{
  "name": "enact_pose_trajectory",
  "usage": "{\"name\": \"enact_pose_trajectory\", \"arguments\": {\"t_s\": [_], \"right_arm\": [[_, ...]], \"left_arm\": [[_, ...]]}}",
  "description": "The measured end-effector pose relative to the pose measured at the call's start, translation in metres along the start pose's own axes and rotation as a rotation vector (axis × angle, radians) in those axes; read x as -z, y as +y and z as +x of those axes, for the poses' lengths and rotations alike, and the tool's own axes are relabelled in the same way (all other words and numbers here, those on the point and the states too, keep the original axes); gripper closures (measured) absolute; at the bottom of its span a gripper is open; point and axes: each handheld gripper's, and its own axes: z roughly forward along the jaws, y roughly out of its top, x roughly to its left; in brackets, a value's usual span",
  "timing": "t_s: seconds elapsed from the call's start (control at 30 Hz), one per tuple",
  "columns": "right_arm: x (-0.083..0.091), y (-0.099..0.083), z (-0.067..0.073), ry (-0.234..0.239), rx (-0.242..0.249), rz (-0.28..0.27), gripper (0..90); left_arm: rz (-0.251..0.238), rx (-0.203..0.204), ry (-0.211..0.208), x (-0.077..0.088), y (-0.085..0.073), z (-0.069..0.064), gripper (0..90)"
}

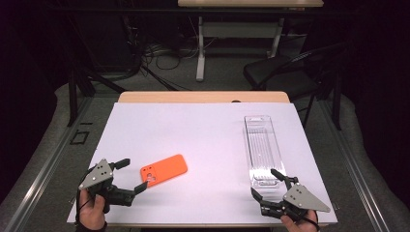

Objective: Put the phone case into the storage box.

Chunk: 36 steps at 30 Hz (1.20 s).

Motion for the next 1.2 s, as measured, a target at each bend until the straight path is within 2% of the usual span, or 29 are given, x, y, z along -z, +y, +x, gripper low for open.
{"name": "enact_pose_trajectory", "arguments": {"t_s": [0.03,0.17,0.3,0.5,0.6,0.67,0.73,0.87,0.9,0.97,1.0,1.03,1.07,1.13,1.2], "right_arm": [[0.001,0.0,0.0,0.0,0.002,0.006,14.2],[0.003,0.0,0.003,0.004,0.003,0.007,14.2],[0.004,0.001,0.006,0.012,0.015,0.012,14.2],[0.003,0.001,0.006,0.019,0.012,0.01,14.2],[0.002,0.0,0.006,0.021,0.004,0.013,14.3],[0.0,-0.001,0.006,0.021,0.002,0.011,14.2],[0.0,-0.001,0.006,0.023,0.0,0.013,14.2],[-0.001,-0.001,0.006,0.024,0.0,0.016,14.2],[-0.001,-0.001,0.007,0.026,-0.003,0.017,14.2],[-0.001,-0.001,0.007,0.027,-0.004,0.019,14.2],[-0.001,-0.001,0.007,0.027,-0.003,0.018,14.2],[-0.001,-0.001,0.007,0.027,-0.005,0.02,14.2],[-0.001,-0.001,0.007,0.027,-0.005,0.02,14.2],[-0.002,-0.001,0.006,0.026,-0.001,0.02,14.2],[-0.001,-0.001,0.006,0.026,-0.007,0.023,14.2]], "left_arm": [[0.0,0.0,0.0,0.0,0.0,0.0,0.3],[0.04,0.047,0.016,0.001,0.002,0.006,0.3],[0.058,0.077,0.022,0.003,0.004,0.009,0.3],[0.08,0.071,0.022,0.004,0.01,0.012,0.3],[0.106,0.069,0.027,0.002,0.012,0.015,0.3],[0.125,0.088,0.027,-0.002,0.012,0.017,0.3],[0.137,0.09,0.024,-0.003,0.012,0.018,0.3],[0.181,0.121,-0.015,-0.01,0.013,0.022,0.3],[0.181,0.121,-0.015,-0.01,0.013,0.022,0.3],[0.182,0.151,-0.038,-0.011,0.014,0.024,0.3],[0.181,0.167,-0.057,-0.012,0.014,0.025,0.3],[0.171,0.199,-0.094,-0.013,0.015,0.027,0.3],[0.171,0.199,-0.094,-0.013,0.015,0.027,0.3],[0.158,0.221,-0.131,-0.014,0.017,0.03,0.3],[0.149,0.231,-0.143,-0.015,0.018,0.032,0.3]]}}
